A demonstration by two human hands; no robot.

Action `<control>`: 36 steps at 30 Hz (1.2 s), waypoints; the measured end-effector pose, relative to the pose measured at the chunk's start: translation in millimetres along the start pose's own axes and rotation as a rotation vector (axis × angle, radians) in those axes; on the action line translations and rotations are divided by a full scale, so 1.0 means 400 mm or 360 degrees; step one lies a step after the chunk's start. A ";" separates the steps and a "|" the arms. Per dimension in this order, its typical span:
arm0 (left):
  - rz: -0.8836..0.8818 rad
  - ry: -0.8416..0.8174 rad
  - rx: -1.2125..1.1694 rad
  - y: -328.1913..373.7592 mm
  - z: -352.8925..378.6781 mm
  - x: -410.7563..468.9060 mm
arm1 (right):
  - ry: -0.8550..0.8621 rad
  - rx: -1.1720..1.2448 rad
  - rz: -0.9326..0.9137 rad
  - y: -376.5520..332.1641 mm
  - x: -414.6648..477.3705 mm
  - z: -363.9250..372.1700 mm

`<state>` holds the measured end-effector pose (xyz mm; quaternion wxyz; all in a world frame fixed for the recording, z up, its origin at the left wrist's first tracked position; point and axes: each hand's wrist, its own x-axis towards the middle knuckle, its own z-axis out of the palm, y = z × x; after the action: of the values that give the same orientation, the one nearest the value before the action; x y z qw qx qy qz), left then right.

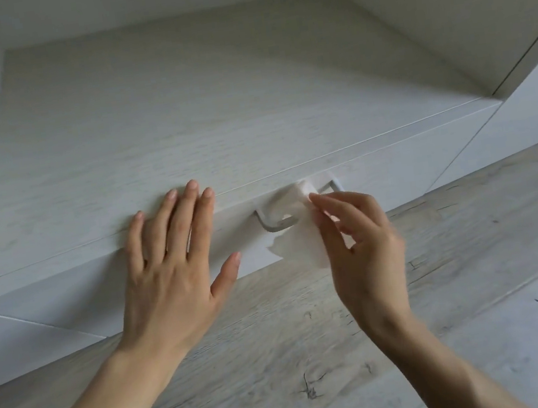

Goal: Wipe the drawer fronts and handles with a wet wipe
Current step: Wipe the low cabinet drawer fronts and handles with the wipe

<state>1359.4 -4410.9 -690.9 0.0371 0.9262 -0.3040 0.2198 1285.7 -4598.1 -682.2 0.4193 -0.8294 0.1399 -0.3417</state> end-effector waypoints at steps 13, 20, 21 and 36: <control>0.0221 0.0277 -0.0523 0.109 -0.059 0.107 | -0.0299 0.0052 -0.0211 -0.022 0.033 -0.054; 0.0195 0.0436 -0.0770 0.127 -0.090 0.105 | -0.0687 0.0258 0.0083 -0.040 0.039 -0.091; 0.0194 0.0434 -0.0785 0.127 -0.093 0.105 | -0.0710 0.0271 0.0125 -0.043 0.044 -0.094; 0.0041 0.0018 -0.1000 0.112 -0.091 0.082 | -0.0576 0.0178 0.0491 -0.023 0.132 -0.124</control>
<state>1343.1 -4458.1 -647.1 0.3203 0.8643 -0.3684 0.1208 1289.6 -4649.6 -630.4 0.5299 -0.8214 0.1683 -0.1268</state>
